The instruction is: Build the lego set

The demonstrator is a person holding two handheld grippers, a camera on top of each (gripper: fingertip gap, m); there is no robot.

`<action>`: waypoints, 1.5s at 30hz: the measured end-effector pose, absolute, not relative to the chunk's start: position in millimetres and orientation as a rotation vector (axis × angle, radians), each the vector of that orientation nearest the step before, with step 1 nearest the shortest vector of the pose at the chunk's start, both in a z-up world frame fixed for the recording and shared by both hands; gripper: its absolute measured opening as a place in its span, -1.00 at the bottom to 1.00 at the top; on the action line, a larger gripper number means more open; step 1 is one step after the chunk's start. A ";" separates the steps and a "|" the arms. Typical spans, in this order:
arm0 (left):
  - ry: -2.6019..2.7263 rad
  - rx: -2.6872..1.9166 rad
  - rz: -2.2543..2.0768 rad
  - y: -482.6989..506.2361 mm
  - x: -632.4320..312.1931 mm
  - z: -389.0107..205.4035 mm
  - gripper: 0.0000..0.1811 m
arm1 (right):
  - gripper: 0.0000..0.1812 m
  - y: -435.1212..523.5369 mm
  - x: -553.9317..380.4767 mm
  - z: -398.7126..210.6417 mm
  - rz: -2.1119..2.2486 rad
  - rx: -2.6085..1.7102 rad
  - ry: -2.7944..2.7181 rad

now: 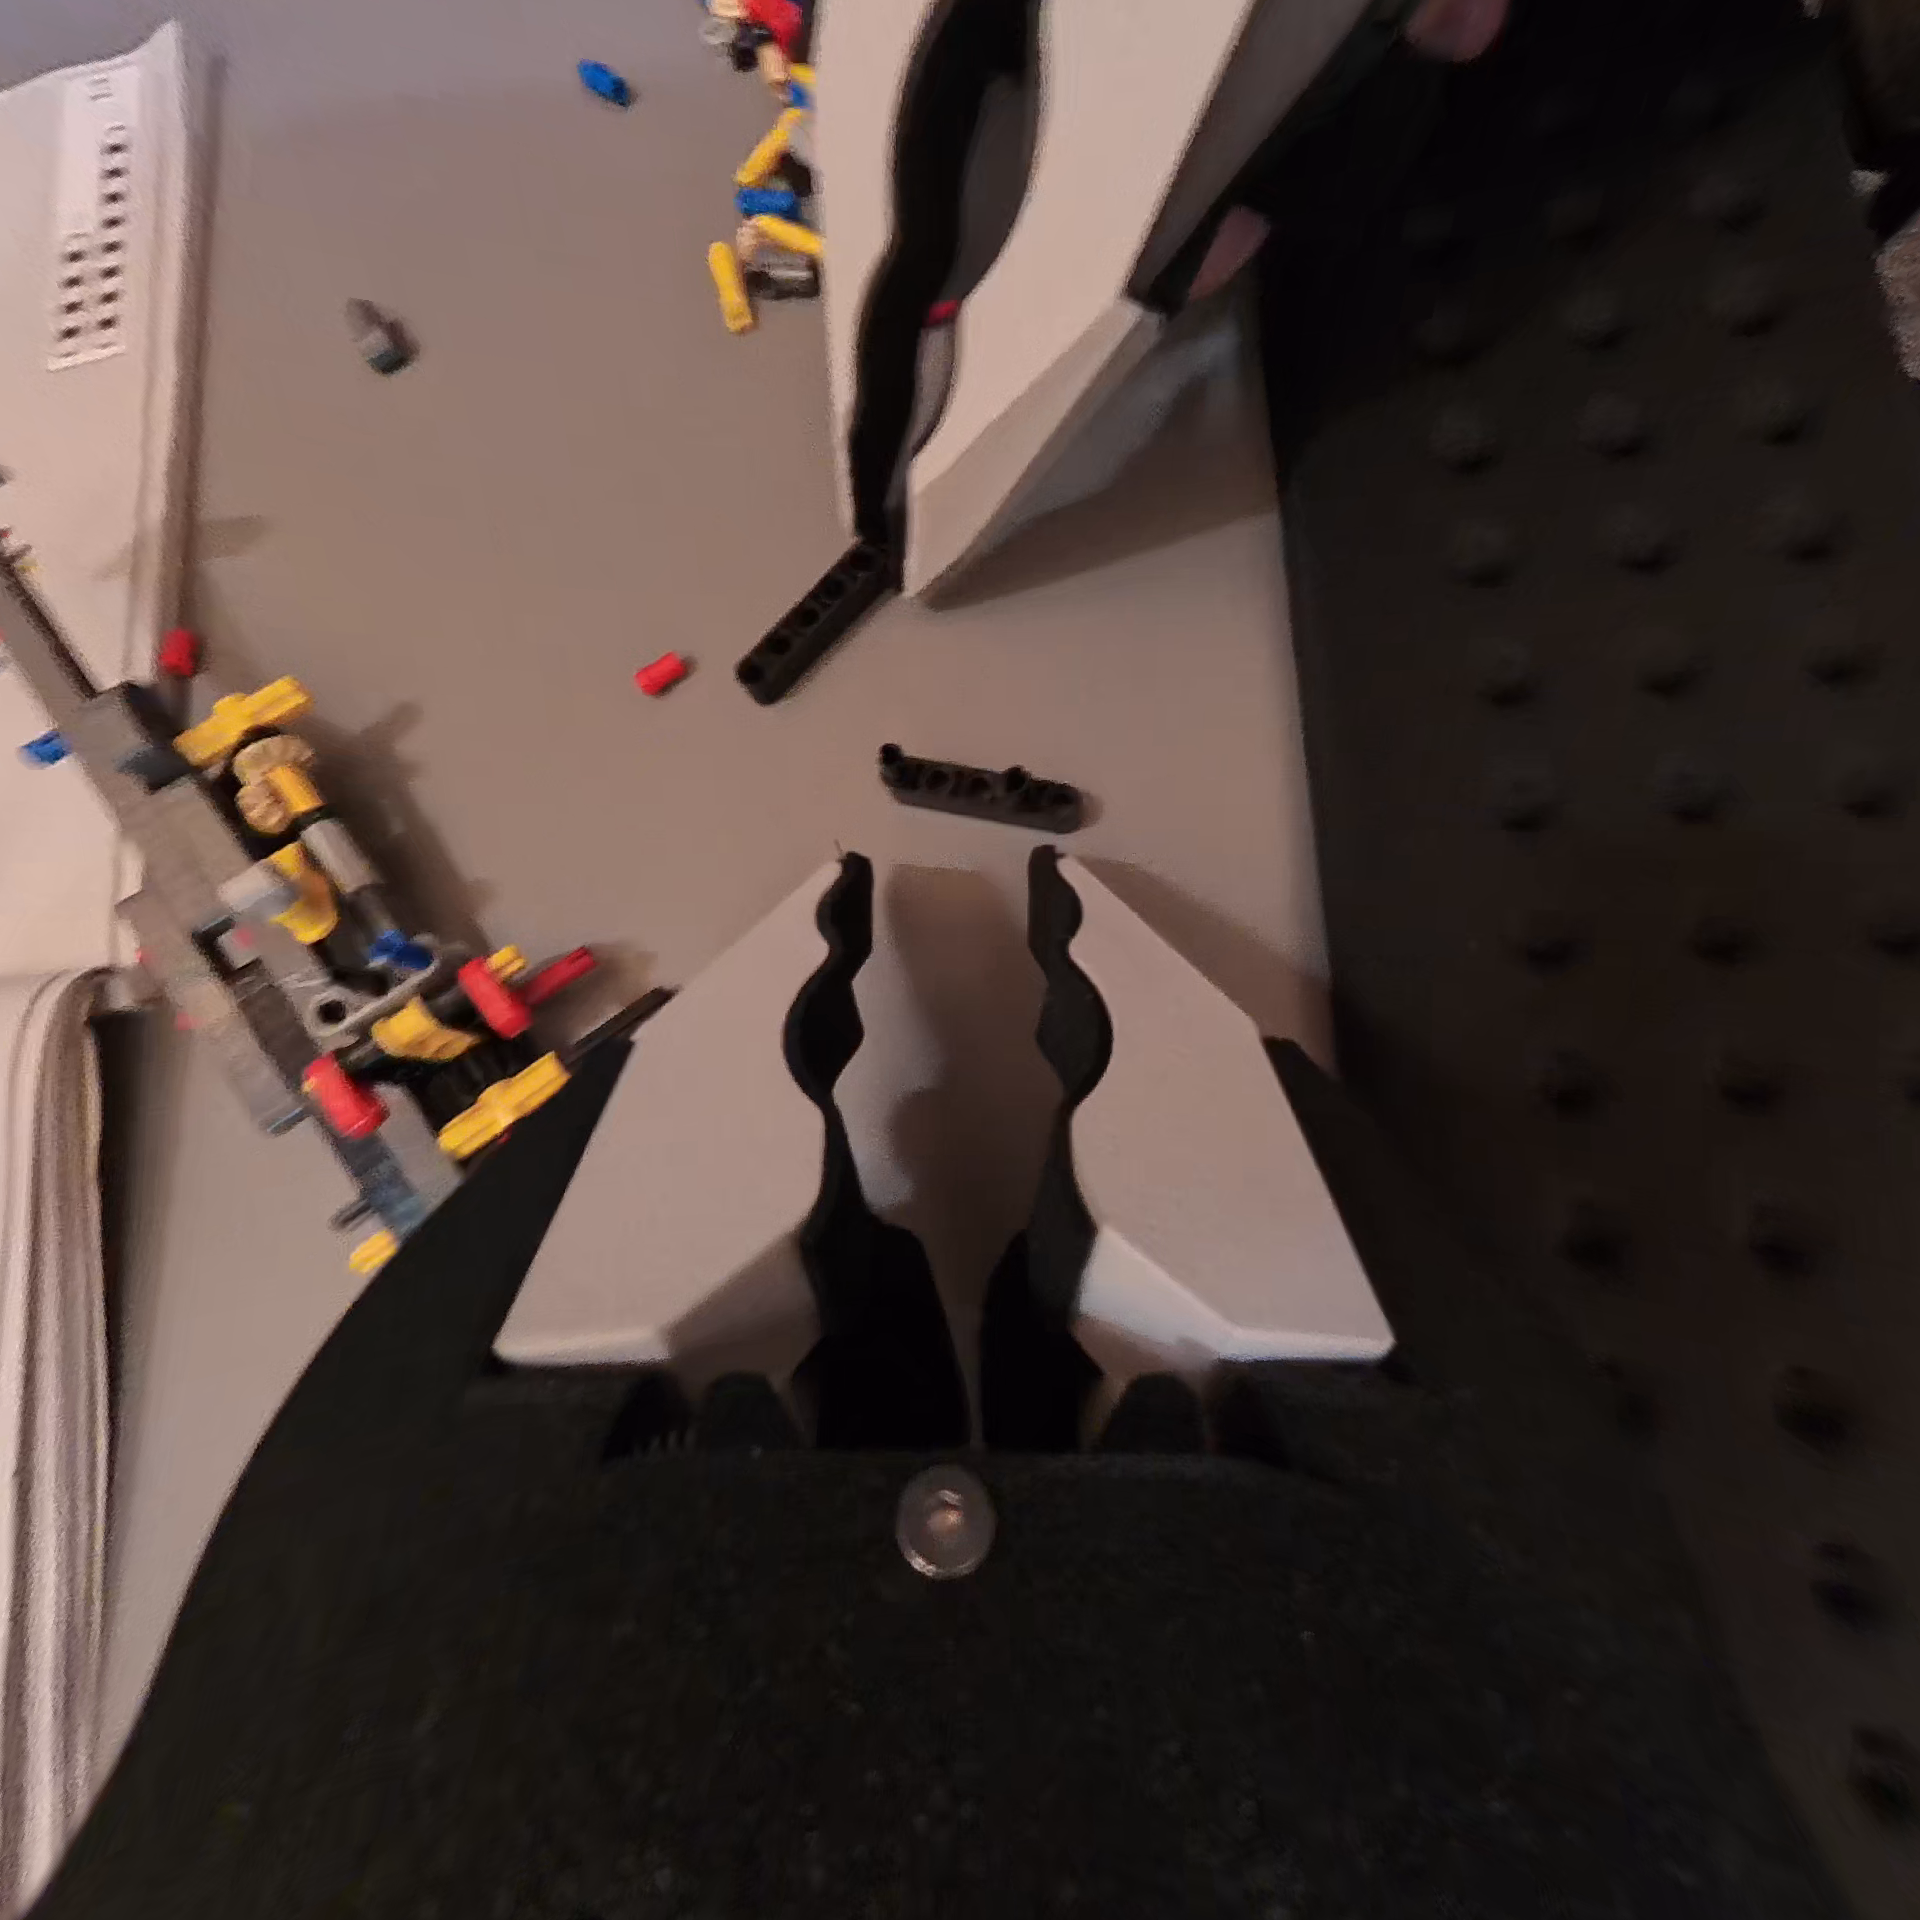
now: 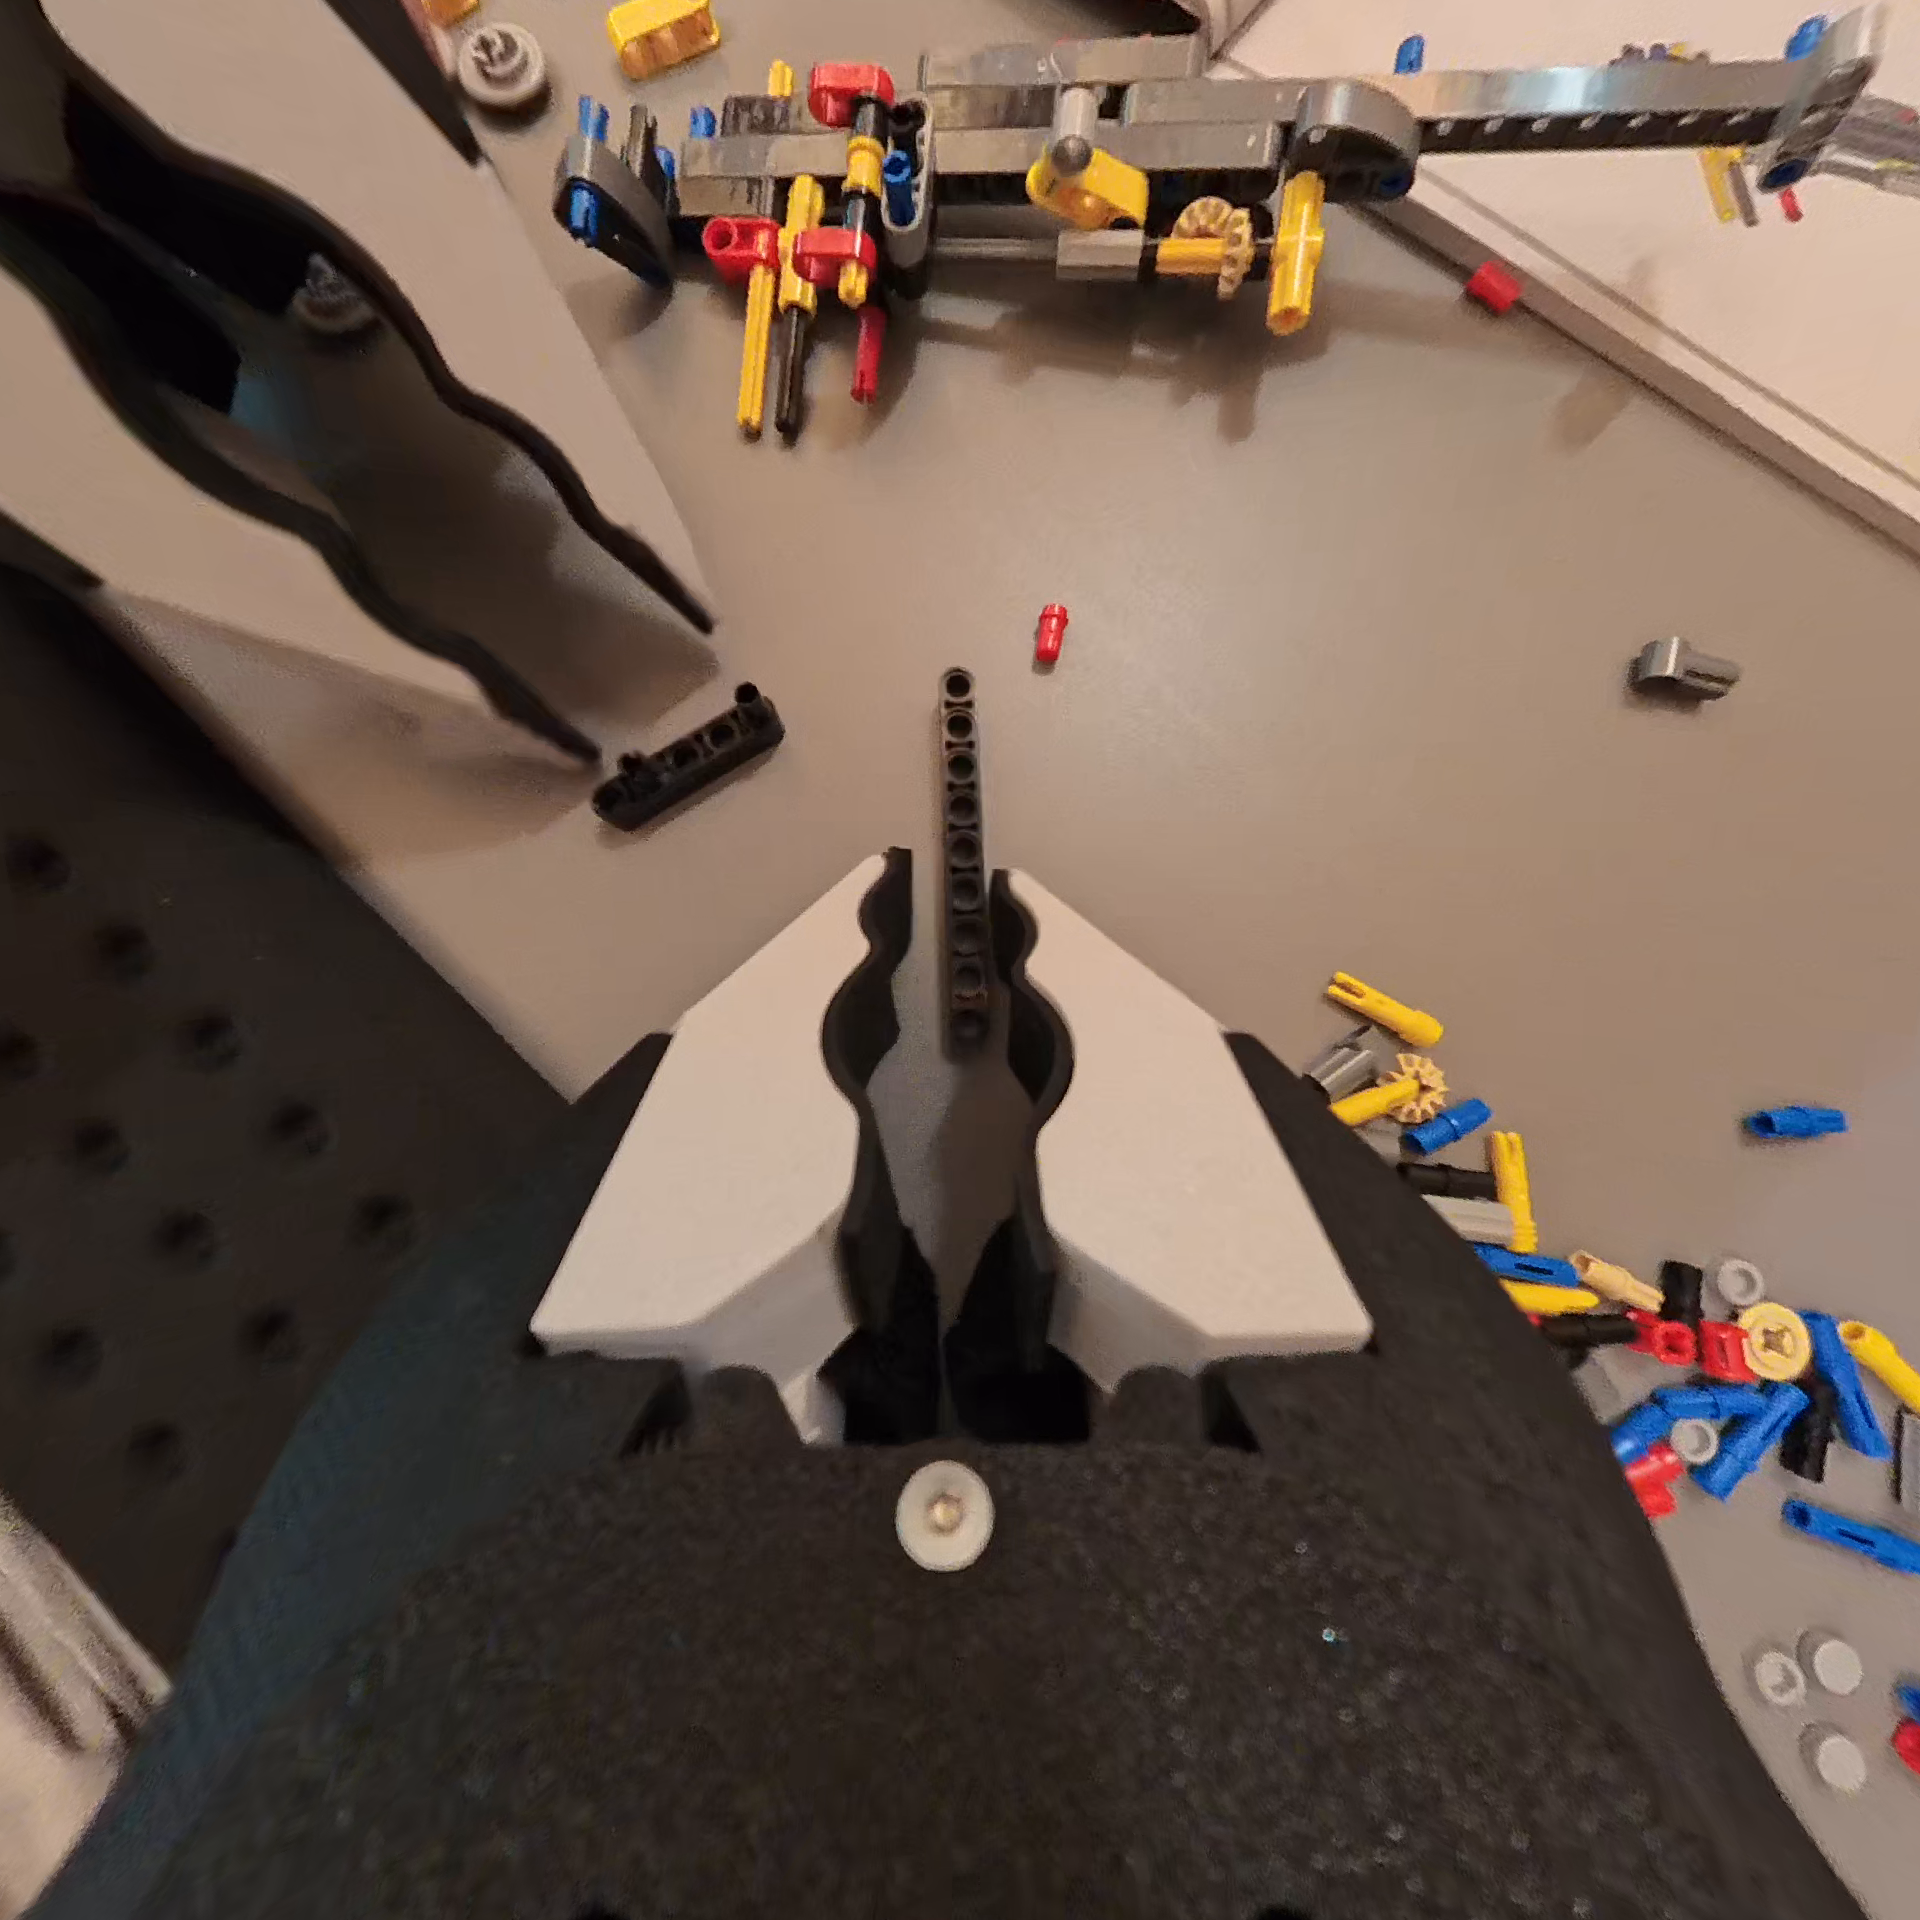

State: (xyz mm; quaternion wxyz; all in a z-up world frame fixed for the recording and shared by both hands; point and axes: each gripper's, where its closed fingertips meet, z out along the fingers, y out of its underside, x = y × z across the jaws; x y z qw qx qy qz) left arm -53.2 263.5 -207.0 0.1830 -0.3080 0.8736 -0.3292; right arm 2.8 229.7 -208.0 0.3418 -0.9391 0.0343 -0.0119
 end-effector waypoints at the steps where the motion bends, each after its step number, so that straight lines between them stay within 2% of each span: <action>1: 2.432 -0.901 -0.923 268.6 -51.2 -204.5 -0.71 | -0.84 230.1 0.9 -203.6 -0.032 -2.425 0.094; 5: 2.305 -1.019 -0.937 288.2 -46.5 -193.0 -0.71 | -0.85 242.5 -28.3 -181.3 0.030 -2.324 0.097; 11: 2.247 -0.944 -0.934 295.0 -53.9 -186.0 -0.57 | -0.74 256.2 -50.2 -207.2 0.099 -2.430 0.183; 12: 2.273 -0.913 -0.929 293.4 -58.1 -188.7 -0.57 | -0.75 255.3 -46.5 -209.4 0.081 -2.446 0.204; 14: 2.317 -0.845 -0.919 289.3 -64.6 -193.4 -0.54 | -0.93 256.0 -49.2 -208.6 0.134 -2.443 0.204; 16: 2.337 -0.826 -0.893 289.6 -66.6 -197.7 -0.53 | -0.93 257.2 -49.0 -208.6 0.194 -2.434 0.227; 23: 2.229 -0.802 -0.996 276.0 -60.4 -175.5 -0.38 | -0.93 279.0 -61.8 -164.5 0.853 -2.060 0.456; 28: 2.050 -0.804 -0.994 284.3 -48.9 -147.4 -0.57 | -0.94 286.7 -63.7 -132.3 1.136 -1.791 0.548; 33: 2.006 -0.892 -1.027 291.9 -44.4 -140.4 -0.59 | -0.94 290.6 -59.7 -126.5 1.120 -1.712 0.578; 37: 2.025 -0.964 -1.111 287.2 -44.9 -141.9 -0.47 | -0.94 292.3 -49.1 -129.0 1.000 -1.716 0.603; 45: 2.029 -0.959 -1.065 288.8 -43.5 -143.6 -0.55 | -0.94 293.7 -61.0 -130.8 1.107 -1.719 0.599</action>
